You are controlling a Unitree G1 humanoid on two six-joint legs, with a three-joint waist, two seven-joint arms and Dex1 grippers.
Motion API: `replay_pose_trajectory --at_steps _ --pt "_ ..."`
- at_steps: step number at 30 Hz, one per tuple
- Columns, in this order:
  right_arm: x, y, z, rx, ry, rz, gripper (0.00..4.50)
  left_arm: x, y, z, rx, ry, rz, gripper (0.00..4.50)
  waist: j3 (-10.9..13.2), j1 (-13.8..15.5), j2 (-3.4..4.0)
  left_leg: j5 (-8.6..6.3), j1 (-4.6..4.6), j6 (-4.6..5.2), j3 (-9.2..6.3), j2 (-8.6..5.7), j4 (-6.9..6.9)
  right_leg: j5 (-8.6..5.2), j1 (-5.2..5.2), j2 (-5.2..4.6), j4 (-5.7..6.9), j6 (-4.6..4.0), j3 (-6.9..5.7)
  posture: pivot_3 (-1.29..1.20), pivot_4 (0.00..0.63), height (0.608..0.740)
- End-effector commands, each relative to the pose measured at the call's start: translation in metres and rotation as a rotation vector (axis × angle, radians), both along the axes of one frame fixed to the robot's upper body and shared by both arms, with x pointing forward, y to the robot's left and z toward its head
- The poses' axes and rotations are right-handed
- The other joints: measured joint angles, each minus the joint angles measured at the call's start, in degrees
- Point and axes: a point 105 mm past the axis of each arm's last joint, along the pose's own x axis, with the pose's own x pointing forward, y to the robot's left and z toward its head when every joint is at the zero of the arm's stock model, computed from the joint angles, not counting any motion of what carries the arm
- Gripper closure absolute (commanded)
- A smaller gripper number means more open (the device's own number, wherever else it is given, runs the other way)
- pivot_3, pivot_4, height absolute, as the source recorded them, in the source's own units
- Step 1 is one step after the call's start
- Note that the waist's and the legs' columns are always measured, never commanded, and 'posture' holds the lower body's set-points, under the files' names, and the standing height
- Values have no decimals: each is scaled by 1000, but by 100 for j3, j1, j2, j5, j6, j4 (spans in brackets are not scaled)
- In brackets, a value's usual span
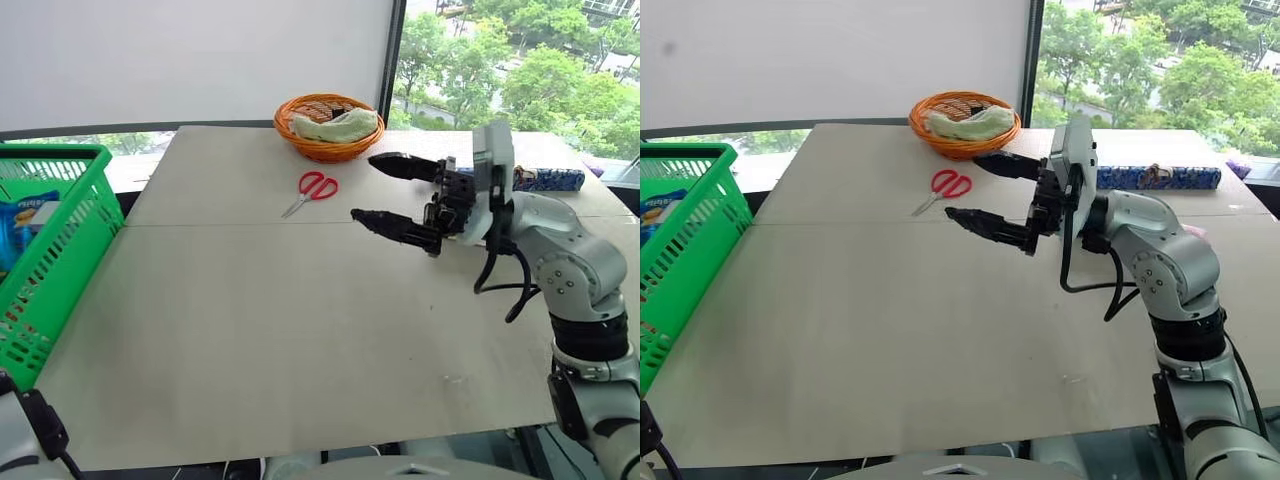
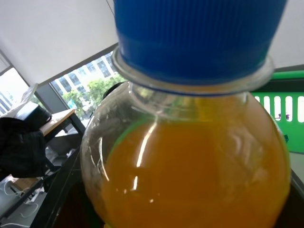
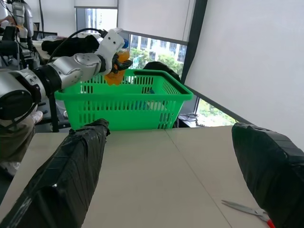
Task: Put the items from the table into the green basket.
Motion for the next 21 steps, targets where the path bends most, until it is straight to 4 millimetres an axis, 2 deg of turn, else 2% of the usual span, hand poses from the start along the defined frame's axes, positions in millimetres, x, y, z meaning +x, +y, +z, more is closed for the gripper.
replay_pose_trajectory --at_steps 1,2,3,5,11,13,15,17,19,20,21 --pt "-7 3 12 31 -33 33 0 -3 -2 19 55 -35 -2 1897 -2 -23 3 1 0 -3 0 2 -1 1 -1 0 1 -2 -6 9 0 738" --pt "-7 3 12 35 -32 35 0 -2 -3 17 53 -28 -9 1897 -2 -30 3 2 1 -4 0 5 -2 2 -3 0 2 -4 -12 9 0 738" --pt "-8 3 12 37 -31 36 0 0 -3 15 49 -24 -16 832 -3 -38 3 6 1 -11 0 8 -4 2 -6 0 4 -6 -17 3 0 738" --pt "-9 3 11 32 -33 35 0 3 -6 13 44 -28 -29 56 -9 -60 7 16 2 -28 0 11 -8 1 -9 2 5 -10 -22 3 0 738" --pt "-7 0 10 29 -29 14 0 -2 -2 22 20 -131 36 56 -25 -112 26 9 3 -15 1 10 -7 2 -9 0 8 -10 -25 -13 0 738" --pt "-4 -5 7 22 -25 -10 0 14 -18 31 22 -188 -71 56 -28 -116 26 9 3 -14 0 10 -6 2 -8 0 10 -10 -25 -13 0 738" --pt "0 -12 2 5 -16 -46 0 39 -44 35 -3 -223 -237 56 -39 -96 28 9 3 -14 -1 9 -3 3 -7 -1 12 -11 -28 -13 0 738" --pt "10 -30 -9 -24 8 -126 0 79 -94 28 -39 -191 -481 56 -47 -34 29 10 2 -15 -1 4 1 3 -1 -4 10 -10 -37 -13 0 738" --pt "18 -48 -19 -50 29 -208 0 114 -154 12 -90 -116 -725 56 -60 50 42 11 2 -14 0 -2 8 4 7 -7 9 -10 -53 -37 0 738" --pt "21 -55 -24 -60 37 -243 0 127 -181 3 -99 -62 -822 56 -63 86 56 11 2 -13 -1 -4 12 4 15 -11 4 -10 -64 -37 0 738" --pt "23 -59 -26 -67 41 -264 0 133 -198 -3 -102 -24 -881 56 -64 82 67 19 3 5 7 -9 22 4 23 -9 3 -9 -72 -45 0 738"
